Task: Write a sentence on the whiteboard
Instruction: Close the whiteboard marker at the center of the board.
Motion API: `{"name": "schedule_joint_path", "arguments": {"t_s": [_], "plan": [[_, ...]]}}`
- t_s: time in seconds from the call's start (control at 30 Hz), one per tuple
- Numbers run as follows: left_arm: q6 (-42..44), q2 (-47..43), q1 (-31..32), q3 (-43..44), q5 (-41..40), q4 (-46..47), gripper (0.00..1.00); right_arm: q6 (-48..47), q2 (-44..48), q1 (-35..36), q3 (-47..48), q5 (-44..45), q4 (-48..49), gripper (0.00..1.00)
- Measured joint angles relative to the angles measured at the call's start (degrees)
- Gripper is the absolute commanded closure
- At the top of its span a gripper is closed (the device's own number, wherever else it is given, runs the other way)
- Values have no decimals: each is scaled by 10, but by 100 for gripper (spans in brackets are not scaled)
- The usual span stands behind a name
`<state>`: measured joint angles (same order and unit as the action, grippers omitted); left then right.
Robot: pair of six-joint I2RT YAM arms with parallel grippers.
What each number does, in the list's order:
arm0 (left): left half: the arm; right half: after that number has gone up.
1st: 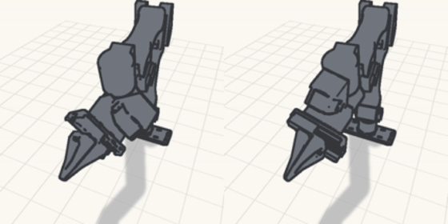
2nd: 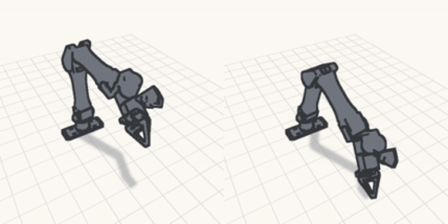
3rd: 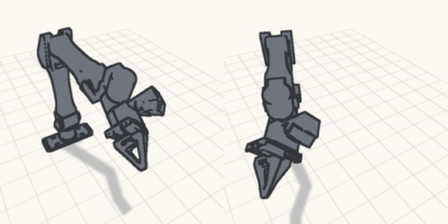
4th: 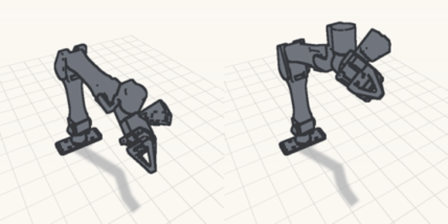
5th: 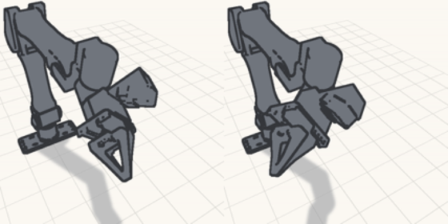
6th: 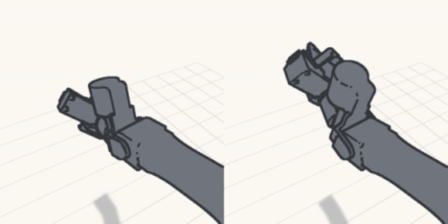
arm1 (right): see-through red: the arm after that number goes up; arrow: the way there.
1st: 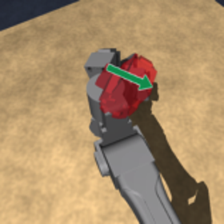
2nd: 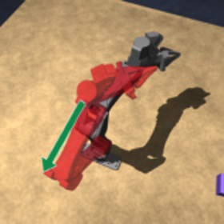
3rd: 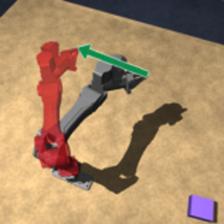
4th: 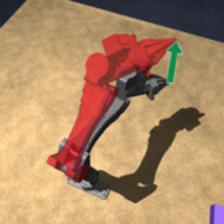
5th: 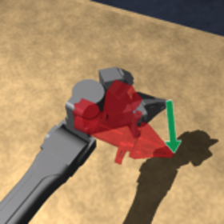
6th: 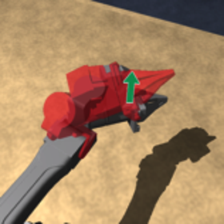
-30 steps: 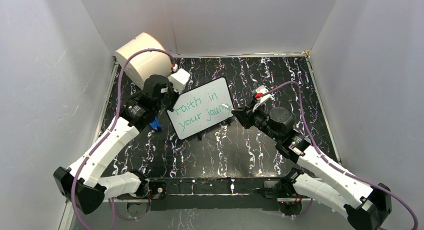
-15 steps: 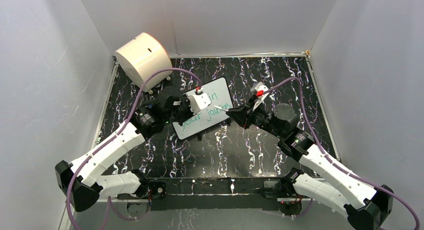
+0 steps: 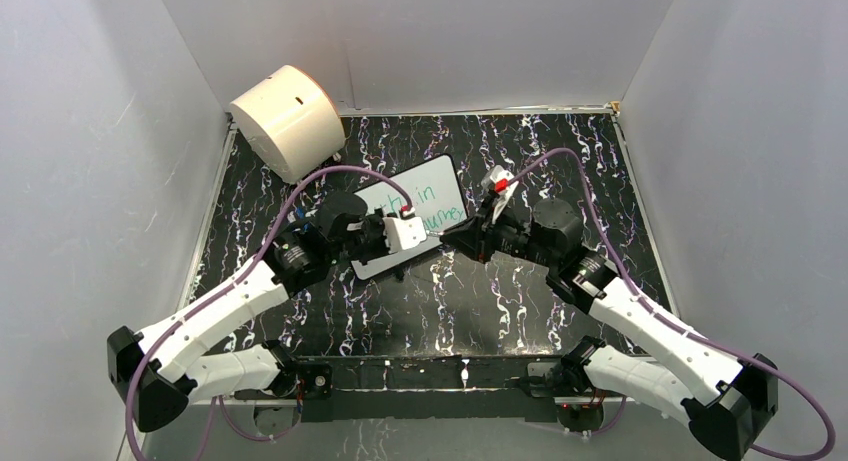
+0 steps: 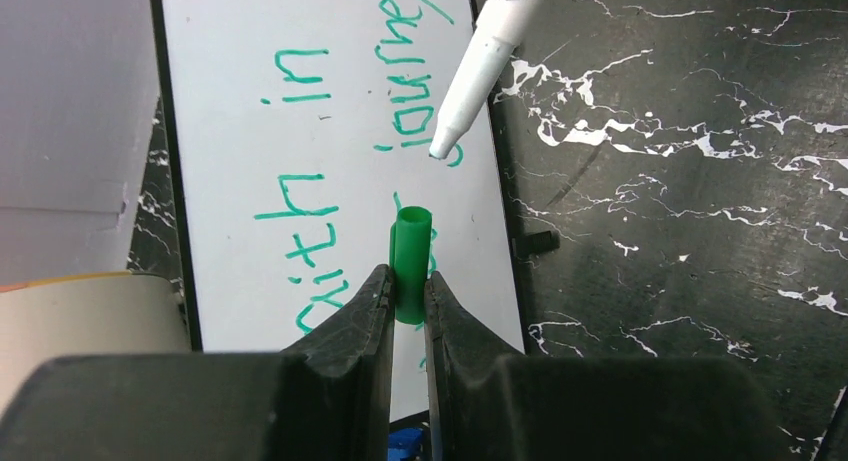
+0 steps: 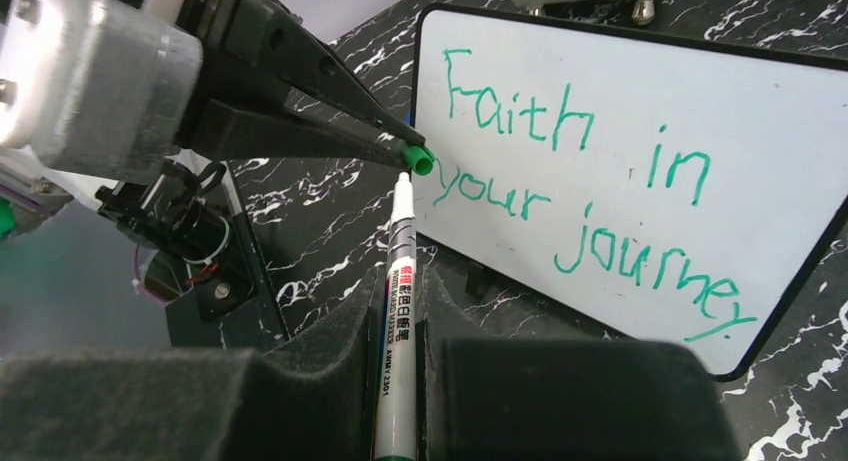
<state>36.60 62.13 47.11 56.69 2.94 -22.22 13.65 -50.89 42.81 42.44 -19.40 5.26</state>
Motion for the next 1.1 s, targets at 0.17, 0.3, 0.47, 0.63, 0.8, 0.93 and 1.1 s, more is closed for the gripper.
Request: {"name": "schedule_joint_path", "arguments": {"t_s": [0.17, 0.3, 0.47, 0.63, 0.8, 0.93, 1.1], "plan": [[20, -28, 2, -21, 11, 26, 100, 1, -17, 0, 11, -20, -9, 100], [26, -30, 4, -23, 20, 38, 100, 2, -28, 0, 12, -33, -10, 100], [31, -30, 4, -25, 26, 40, 100, 3, -30, 0, 12, -34, -11, 100], [34, -30, 4, -25, 32, 41, 100, 3, -30, 0, 12, -30, -13, 100], [35, -30, 4, -27, 39, 42, 100, 4, -30, 0, 12, -15, -13, 100], [35, -30, 4, -27, 41, 42, 100, 5, -30, 0, 12, -4, -13, 100], [38, -29, 4, -27, 42, 42, 100, 6, -30, 0, 12, -2, -13, 100]]}}
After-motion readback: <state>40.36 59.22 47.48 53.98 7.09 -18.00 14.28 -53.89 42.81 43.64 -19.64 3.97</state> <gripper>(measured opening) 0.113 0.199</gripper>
